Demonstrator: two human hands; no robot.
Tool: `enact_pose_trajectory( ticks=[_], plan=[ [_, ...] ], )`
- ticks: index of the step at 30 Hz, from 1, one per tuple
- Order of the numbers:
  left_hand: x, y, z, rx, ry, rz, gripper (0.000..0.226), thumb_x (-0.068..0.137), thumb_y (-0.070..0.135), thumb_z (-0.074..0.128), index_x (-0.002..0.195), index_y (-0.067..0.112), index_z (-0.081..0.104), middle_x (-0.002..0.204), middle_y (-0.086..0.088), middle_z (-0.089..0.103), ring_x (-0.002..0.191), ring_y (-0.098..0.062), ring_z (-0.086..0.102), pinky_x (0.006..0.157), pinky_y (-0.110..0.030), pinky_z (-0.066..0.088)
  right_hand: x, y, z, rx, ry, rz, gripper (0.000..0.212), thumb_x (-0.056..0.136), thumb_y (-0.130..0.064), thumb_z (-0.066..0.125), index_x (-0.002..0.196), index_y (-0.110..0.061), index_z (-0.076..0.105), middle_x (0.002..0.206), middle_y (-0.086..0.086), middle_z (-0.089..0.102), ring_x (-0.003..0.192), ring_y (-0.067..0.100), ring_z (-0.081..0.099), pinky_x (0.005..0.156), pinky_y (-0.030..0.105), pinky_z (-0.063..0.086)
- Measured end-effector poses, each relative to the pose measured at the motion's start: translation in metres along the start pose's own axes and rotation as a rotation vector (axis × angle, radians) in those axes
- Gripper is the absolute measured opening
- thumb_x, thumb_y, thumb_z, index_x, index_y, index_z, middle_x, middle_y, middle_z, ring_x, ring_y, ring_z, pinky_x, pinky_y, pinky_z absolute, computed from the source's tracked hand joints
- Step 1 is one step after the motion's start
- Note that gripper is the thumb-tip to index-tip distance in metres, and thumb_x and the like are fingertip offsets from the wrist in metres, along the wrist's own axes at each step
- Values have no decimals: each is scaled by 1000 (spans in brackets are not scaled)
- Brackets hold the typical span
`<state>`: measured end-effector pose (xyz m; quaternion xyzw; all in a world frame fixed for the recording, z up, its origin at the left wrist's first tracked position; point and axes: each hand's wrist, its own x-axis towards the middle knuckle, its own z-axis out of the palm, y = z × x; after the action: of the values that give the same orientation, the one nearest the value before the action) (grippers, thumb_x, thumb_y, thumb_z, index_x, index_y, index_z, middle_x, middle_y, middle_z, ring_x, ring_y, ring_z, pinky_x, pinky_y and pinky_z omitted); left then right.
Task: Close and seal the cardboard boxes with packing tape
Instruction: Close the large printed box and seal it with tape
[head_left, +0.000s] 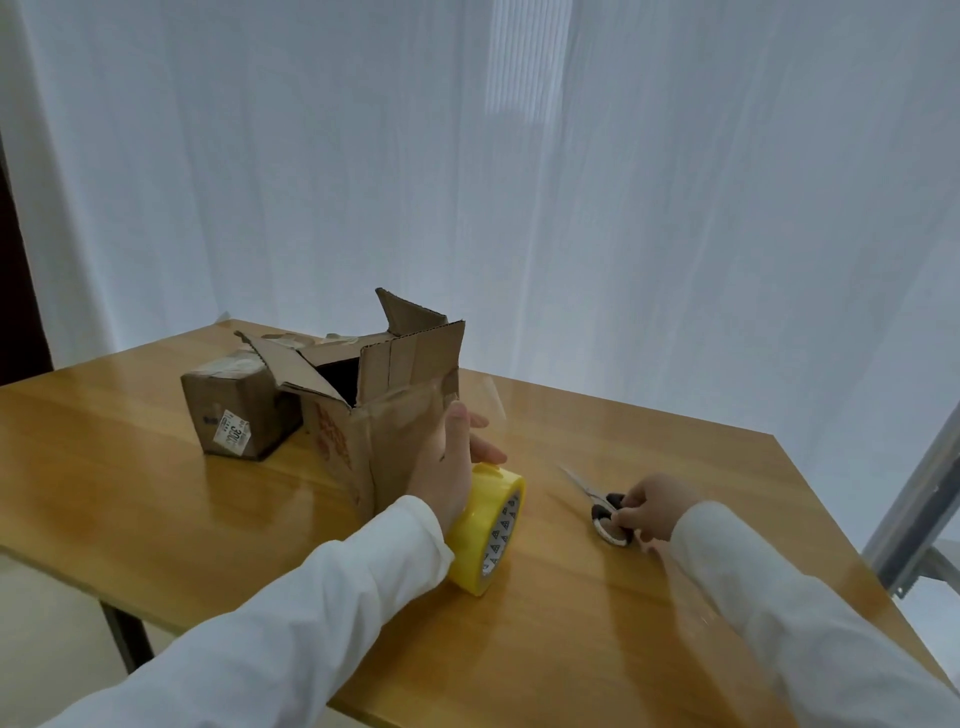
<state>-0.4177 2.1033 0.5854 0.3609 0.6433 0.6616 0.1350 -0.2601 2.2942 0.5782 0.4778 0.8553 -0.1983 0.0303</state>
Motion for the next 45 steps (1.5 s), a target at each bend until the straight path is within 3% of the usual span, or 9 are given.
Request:
enact_pose_trajectory(
  ticks=[5,10,13,18,26,30,36,39,45],
  plan=[
    [5,2,4,-29,58,-77,67,85,66,8,100,22,57,74,2,70,86,-19,64,95,-45,45,-18,-35,-17,55,240,-265,19,88,-39,62,96,-24,71,83,-7,71,77,6,65,67,21,46],
    [7,2,5,-8,87,-122,60,96,58,11,102,21,57,78,-1,70,85,-19,64,93,-45,47,-52,-81,-7,269,69,-723,31,75,-41,77,103,-28,70,99,-18,66,95,-1,59,85,19,47],
    [7,4,5,11,92,-135,58,97,55,11,105,20,56,81,-4,69,84,-17,63,90,-42,48,-48,-91,5,238,135,-773,37,71,-46,78,101,-26,71,99,-14,65,94,2,58,84,22,48],
    [8,4,7,7,115,-151,53,100,51,14,103,19,56,82,-2,68,85,-18,62,91,-42,47,-46,-92,3,332,236,-790,9,83,-24,70,74,-24,69,80,-9,68,78,4,62,78,24,53],
    [4,2,11,79,124,-81,47,99,52,13,104,24,50,85,-1,65,85,-16,61,91,-42,47,-43,-97,10,271,338,-668,23,87,-28,63,65,-33,57,70,-11,65,74,11,64,77,29,51],
    [0,2,13,101,138,-57,49,95,56,13,112,24,46,88,1,63,88,-17,61,93,-45,47,-33,-95,11,518,162,-536,20,89,-23,61,70,-21,65,73,-4,67,69,11,67,82,42,57],
    [-7,8,21,63,156,-45,56,79,66,11,112,30,39,91,8,60,91,-14,61,92,-42,48,-32,-90,3,829,-84,-377,18,92,-14,60,76,-8,66,91,7,64,89,15,63,74,26,58],
    [-9,8,23,17,165,-60,44,93,61,13,114,30,36,97,9,58,90,-11,62,91,-41,49,-31,-87,3,949,-219,-221,10,91,-15,63,93,-5,65,106,11,63,95,19,62,76,31,58],
    [-12,6,16,-152,168,-145,43,100,48,18,122,20,41,101,4,60,91,-10,64,83,-33,51,-36,-85,25,1343,-527,64,49,87,-27,67,125,-1,48,108,21,63,76,30,71,58,39,59]
  ],
)
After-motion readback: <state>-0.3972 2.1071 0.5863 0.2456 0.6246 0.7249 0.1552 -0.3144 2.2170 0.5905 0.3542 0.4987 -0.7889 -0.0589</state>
